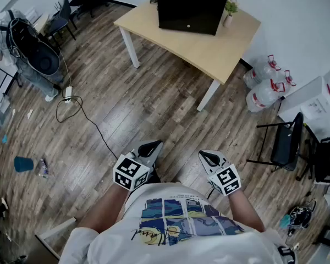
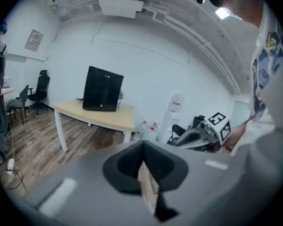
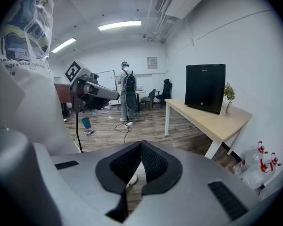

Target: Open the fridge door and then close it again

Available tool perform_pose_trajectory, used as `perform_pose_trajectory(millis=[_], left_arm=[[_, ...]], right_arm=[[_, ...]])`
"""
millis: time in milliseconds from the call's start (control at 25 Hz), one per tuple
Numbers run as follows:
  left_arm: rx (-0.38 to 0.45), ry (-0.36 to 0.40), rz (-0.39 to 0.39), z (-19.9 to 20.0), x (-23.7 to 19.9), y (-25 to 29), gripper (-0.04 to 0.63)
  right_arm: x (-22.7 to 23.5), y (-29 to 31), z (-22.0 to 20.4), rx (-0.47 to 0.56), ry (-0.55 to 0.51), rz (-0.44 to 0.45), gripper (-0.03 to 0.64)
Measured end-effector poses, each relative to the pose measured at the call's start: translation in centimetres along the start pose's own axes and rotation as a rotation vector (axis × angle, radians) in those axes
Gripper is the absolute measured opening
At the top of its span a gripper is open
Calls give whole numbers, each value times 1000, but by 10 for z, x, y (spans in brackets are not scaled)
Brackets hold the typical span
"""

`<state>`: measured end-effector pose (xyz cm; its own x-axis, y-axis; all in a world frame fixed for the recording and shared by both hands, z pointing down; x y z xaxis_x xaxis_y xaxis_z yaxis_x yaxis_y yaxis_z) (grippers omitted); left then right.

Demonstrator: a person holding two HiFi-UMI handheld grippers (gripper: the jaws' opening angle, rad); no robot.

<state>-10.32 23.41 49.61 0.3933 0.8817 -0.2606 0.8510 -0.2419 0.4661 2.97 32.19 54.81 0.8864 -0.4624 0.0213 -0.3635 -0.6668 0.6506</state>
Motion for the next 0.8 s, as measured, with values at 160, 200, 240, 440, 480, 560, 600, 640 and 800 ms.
perform_pose_trajectory(millis=[160,200,240,440,480,560,600,640,800], left_arm=[[2,46,5,33,-70,-7,8],[2,61,-5,41,-84,-6,8],[3,76,-21,49,-99,-3,8],[6,147,-97,91,-166,14,8],[9,152,-105,99,-177,16,8],[19,145,-121,112,-195,20,8],[24,137,-128,117,-202,23,8],[27,131,-134,122,-209,27,8],[40,120,-142,148,-236,53,8]], right_arm=[[6,51,63,13,10,20,12],[10,62,77,10,5,21,12],[17,73,90,6,3,14,12],[54,123,149,15,43,-38,12],[58,131,159,16,44,-45,12],[67,143,176,5,42,-48,12],[72,148,184,-3,40,-40,13],[79,153,190,-11,37,-30,14],[126,174,222,-33,-4,12,63]])
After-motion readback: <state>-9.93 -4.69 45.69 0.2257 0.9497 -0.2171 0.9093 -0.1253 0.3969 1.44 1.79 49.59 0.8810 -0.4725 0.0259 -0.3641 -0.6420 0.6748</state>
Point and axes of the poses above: the fingertips, and each gripper's own axes: y forward along the fingers, x to its right, z out of its top, the point moved 1 cm from there along -y, backward along the fingers, and after that the axes turned 6 degrees about -x, right-handed, at the moved point
